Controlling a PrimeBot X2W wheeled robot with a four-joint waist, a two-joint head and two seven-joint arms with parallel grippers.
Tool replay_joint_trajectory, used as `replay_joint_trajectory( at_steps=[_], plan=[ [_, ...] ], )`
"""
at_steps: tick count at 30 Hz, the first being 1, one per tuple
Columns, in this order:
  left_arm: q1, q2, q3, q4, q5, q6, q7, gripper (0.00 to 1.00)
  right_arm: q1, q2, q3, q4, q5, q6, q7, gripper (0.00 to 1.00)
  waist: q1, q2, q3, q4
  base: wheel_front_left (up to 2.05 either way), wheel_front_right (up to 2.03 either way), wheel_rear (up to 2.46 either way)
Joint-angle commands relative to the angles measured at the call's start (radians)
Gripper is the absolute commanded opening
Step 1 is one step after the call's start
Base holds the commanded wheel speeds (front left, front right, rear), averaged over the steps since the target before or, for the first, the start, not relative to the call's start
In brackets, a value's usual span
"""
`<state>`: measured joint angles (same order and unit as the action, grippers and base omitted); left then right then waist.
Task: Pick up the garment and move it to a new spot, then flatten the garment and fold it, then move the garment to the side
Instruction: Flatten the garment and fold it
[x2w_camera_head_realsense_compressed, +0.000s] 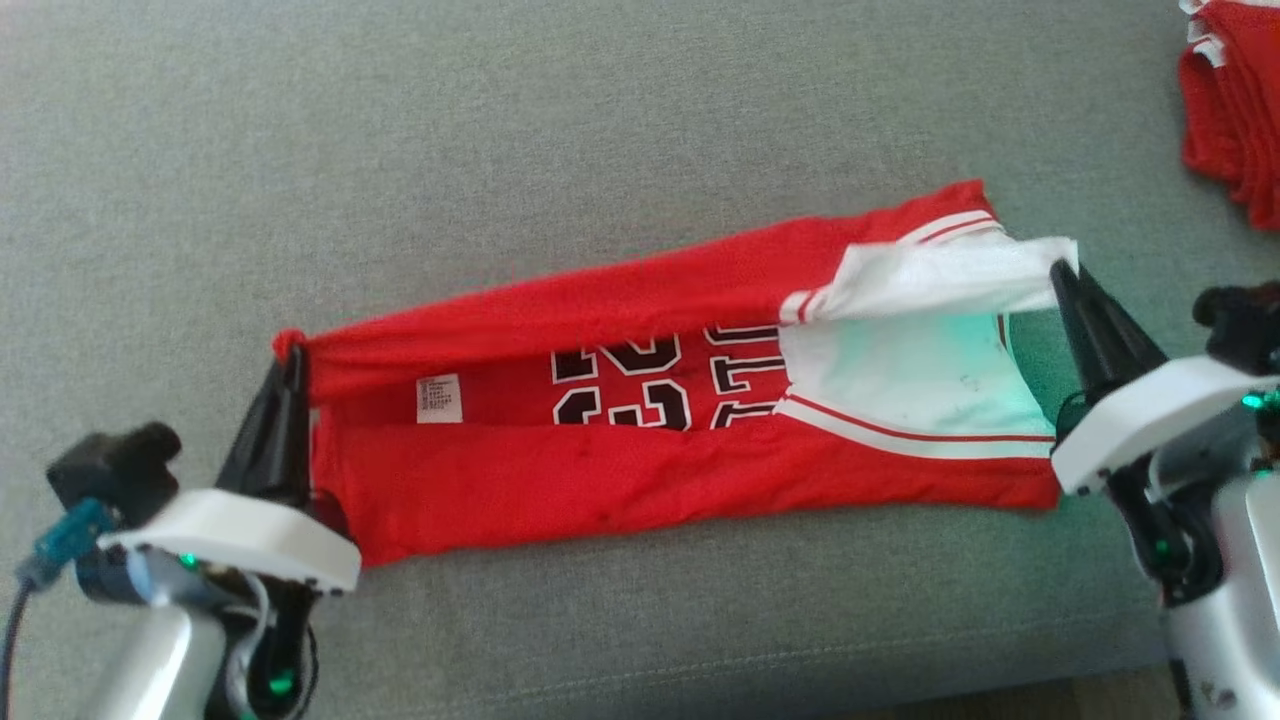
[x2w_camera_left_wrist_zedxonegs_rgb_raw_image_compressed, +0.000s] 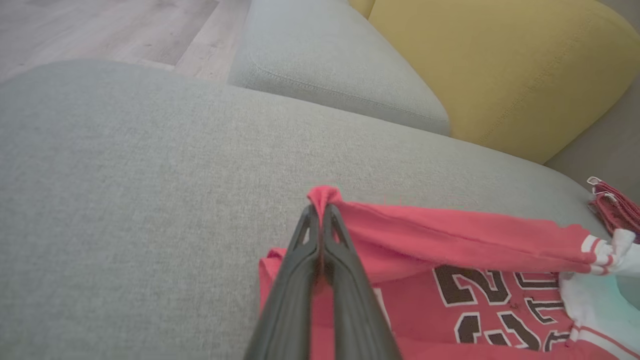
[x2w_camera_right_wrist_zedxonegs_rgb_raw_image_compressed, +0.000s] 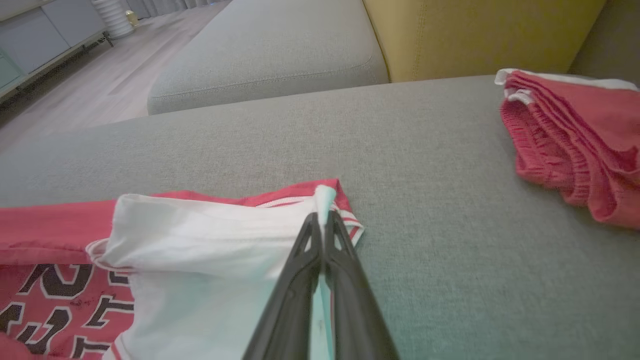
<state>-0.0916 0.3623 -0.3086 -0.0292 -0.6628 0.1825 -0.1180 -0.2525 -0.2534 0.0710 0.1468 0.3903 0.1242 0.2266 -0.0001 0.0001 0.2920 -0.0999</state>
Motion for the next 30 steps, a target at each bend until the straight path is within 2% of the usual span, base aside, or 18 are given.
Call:
replay_joint_trajectory(
  at_steps=[1, 7, 18, 19, 20, 21, 22, 30],
  plan=[
    [-0.003, 0.008, 0.041, -0.037, -0.006, 0.008, -0.017, 0.00, 0.015, 0.004, -0.003, -0.057, -0.014, 0.007, 0.012, 0.00, 0.0001, -0.0001, -0.003, -0.001, 0.00, 0.00, 0.00],
    [0.035, -0.010, 0.031, -0.031, -0.017, 0.011, -0.031, 0.00, 0.070, 0.038, -0.029, -0.085, -0.040, 0.007, 0.043, 0.00, 0.0001, -0.0001, -0.010, -0.002, 0.00, 0.00, 0.00],
    [0.071, -0.026, 0.018, 0.021, -0.039, 0.002, -0.040, 0.00, 0.119, 0.067, -0.030, -0.063, -0.057, 0.007, 0.052, 0.00, 0.0001, -0.0001, -0.032, -0.007, 0.00, 0.00, 0.00],
    [0.073, -0.028, 0.016, 0.026, -0.040, 0.002, -0.041, 0.21, 0.121, 0.068, -0.030, -0.060, -0.059, 0.007, 0.051, 0.23, 0.0001, -0.0001, -0.034, -0.007, 0.00, 0.00, 0.00],
    [0.074, -0.030, 0.014, 0.030, -0.040, 0.001, -0.043, 0.53, 0.124, 0.069, -0.029, -0.058, -0.061, 0.007, 0.050, 0.58, 0.0001, -0.0001, -0.037, -0.007, 0.00, 0.00, 0.00],
    [0.075, -0.032, 0.012, 0.033, -0.041, 0.000, -0.046, 1.00, 0.128, 0.070, -0.029, -0.057, -0.062, 0.007, 0.050, 0.90, 0.0001, -0.0001, -0.041, -0.007, 0.00, 0.00, 0.00],
    [0.078, -0.035, 0.010, 0.035, -0.043, -0.002, -0.049, 1.00, 0.133, 0.070, -0.029, -0.057, -0.061, 0.007, 0.050, 1.00, 0.0001, -0.0001, -0.044, -0.006, 0.00, 0.00, 0.00],
    [0.128, -0.043, 0.027, 0.007, -0.048, 0.003, -0.089, 1.00, 0.194, 0.067, -0.058, -0.091, -0.058, 0.007, 0.048, 1.00, 0.0001, -0.0001, -0.070, -0.007, 0.00, 0.00, 0.00]
  ],
)
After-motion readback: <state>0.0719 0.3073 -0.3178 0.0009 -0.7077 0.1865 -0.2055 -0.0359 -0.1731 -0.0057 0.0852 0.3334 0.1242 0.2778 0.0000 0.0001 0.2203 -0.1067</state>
